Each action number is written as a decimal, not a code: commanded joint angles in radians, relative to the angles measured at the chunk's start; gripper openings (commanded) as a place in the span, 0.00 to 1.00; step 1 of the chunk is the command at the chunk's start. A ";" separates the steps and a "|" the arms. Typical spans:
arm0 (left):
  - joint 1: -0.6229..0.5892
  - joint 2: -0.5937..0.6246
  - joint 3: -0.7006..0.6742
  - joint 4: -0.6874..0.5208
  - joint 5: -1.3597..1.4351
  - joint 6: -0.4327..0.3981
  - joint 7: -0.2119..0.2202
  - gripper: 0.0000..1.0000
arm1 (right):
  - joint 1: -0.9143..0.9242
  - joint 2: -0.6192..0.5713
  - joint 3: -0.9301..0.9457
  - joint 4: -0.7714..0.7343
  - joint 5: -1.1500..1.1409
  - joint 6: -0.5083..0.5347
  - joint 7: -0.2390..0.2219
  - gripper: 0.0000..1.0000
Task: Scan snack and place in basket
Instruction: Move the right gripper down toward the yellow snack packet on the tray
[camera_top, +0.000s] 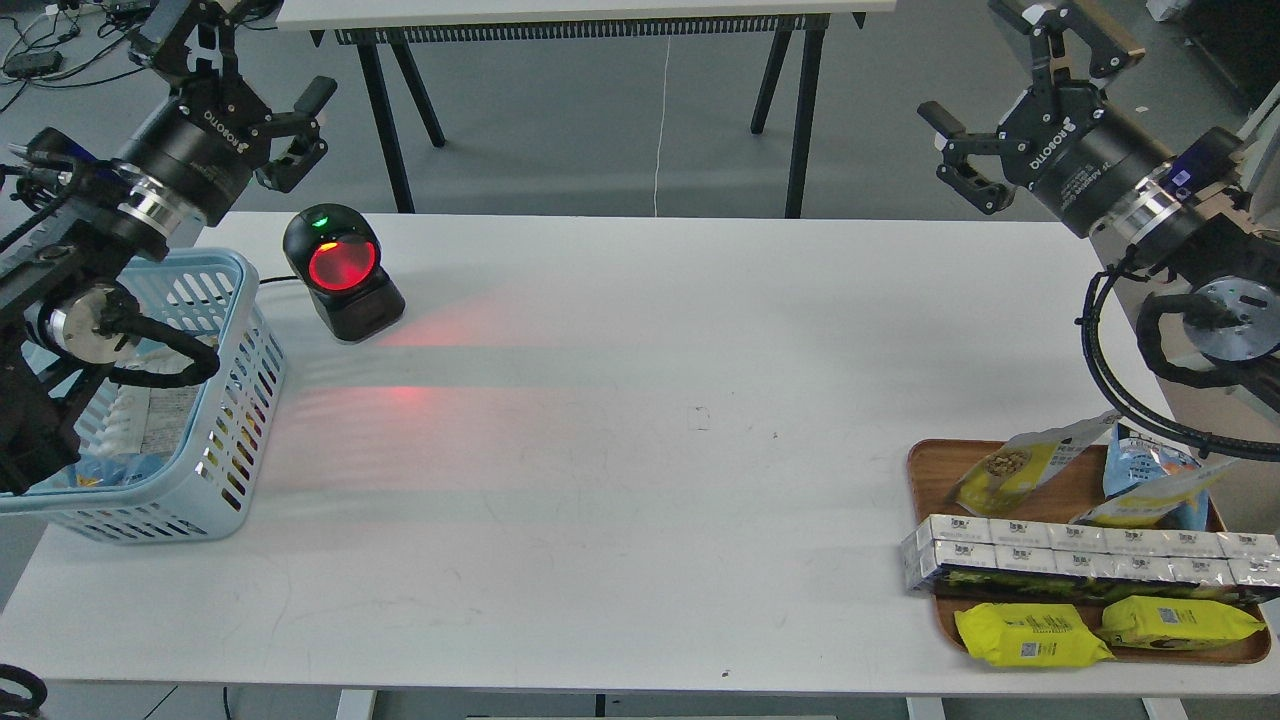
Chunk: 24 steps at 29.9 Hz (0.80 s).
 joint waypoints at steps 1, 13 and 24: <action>0.001 -0.003 -0.003 0.023 -0.026 0.000 0.000 0.99 | -0.004 0.002 0.002 -0.011 0.002 0.000 0.000 0.95; 0.004 -0.014 -0.003 0.051 -0.020 0.000 0.000 1.00 | 0.082 -0.091 -0.047 -0.014 -0.220 0.000 0.000 0.96; -0.007 -0.045 0.003 0.045 -0.011 0.000 0.000 1.00 | 0.338 -0.163 -0.156 0.035 -0.944 0.000 0.000 0.96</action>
